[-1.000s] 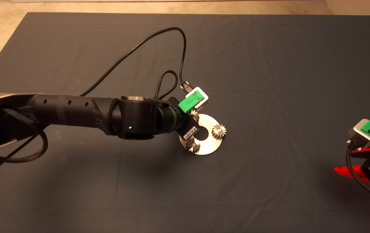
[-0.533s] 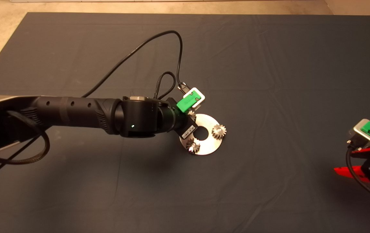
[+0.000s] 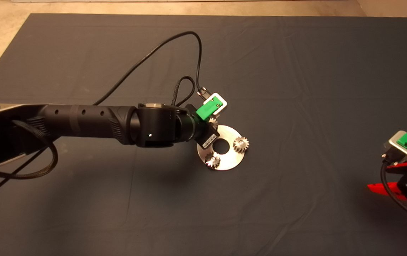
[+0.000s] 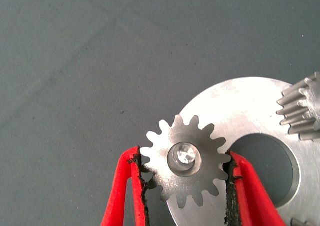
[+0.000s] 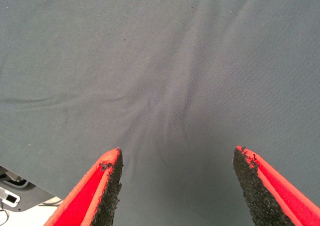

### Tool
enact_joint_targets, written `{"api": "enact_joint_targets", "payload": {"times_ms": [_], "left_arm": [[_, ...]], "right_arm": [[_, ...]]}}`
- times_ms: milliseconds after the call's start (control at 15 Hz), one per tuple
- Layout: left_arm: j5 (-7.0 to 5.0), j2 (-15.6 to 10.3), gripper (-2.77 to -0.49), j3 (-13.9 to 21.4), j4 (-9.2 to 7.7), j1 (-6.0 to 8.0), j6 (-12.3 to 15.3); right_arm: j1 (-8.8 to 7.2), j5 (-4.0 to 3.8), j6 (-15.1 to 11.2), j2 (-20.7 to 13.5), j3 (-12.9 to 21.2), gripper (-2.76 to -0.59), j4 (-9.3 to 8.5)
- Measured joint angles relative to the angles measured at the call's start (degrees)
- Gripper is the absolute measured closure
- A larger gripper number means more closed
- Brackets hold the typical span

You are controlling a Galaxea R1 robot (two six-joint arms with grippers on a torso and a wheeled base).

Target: Install three planetary gears onto the carrier pins

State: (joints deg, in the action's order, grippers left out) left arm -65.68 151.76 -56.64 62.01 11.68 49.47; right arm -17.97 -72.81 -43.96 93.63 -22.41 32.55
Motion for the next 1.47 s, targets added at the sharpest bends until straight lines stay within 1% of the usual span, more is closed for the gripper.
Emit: {"api": "enact_joint_targets", "payload": {"times_ms": [200, 467, 667, 1000, 1067, 1133, 1200, 1467], "left_arm": [[0.15, 0.5, -0.6, -0.6, -0.09, -0.07, 0.0], [0.28, 0.5, -0.6, -0.6, -0.09, -0.11, 0.0], [0.35, 0.5, -0.6, -0.9, 0.16, -0.83, 0.0], [0.38, 0.5, -0.6, -0.9, 0.16, -0.88, 0.0], [0.37, 0.5, -0.63, -0.9, 0.16, -0.86, 0.0], [0.35, 0.5, -0.72, -0.9, 0.16, -0.87, 0.0], [0.35, 0.5, -0.72, -0.9, 0.16, -0.88, 0.0], [0.35, 0.5, -0.73, -0.9, 0.16, -0.87, 0.0]], "right_arm": [[-0.01, -0.01, 0.0, 0.0, 0.0, -1.63, 0.0], [-0.13, 0.0, 0.0, 0.0, 0.0, -1.63, 0.0], [-0.13, 0.05, 0.0, -0.2, 0.0, -1.63, -0.02], [-0.13, 0.0, 0.0, -0.6, 0.0, -1.63, 0.0], [-0.13, 0.05, 0.0, -0.8, 0.0, -1.63, -0.02], [-0.13, 0.0, 0.2, -1.0, 0.0, -1.63, -0.01], [-0.13, 0.02, 0.6, -1.1, 0.0, -1.63, 0.0], [-0.13, 0.0, 0.9, -1.3, 0.0, -1.63, 0.0]]}}
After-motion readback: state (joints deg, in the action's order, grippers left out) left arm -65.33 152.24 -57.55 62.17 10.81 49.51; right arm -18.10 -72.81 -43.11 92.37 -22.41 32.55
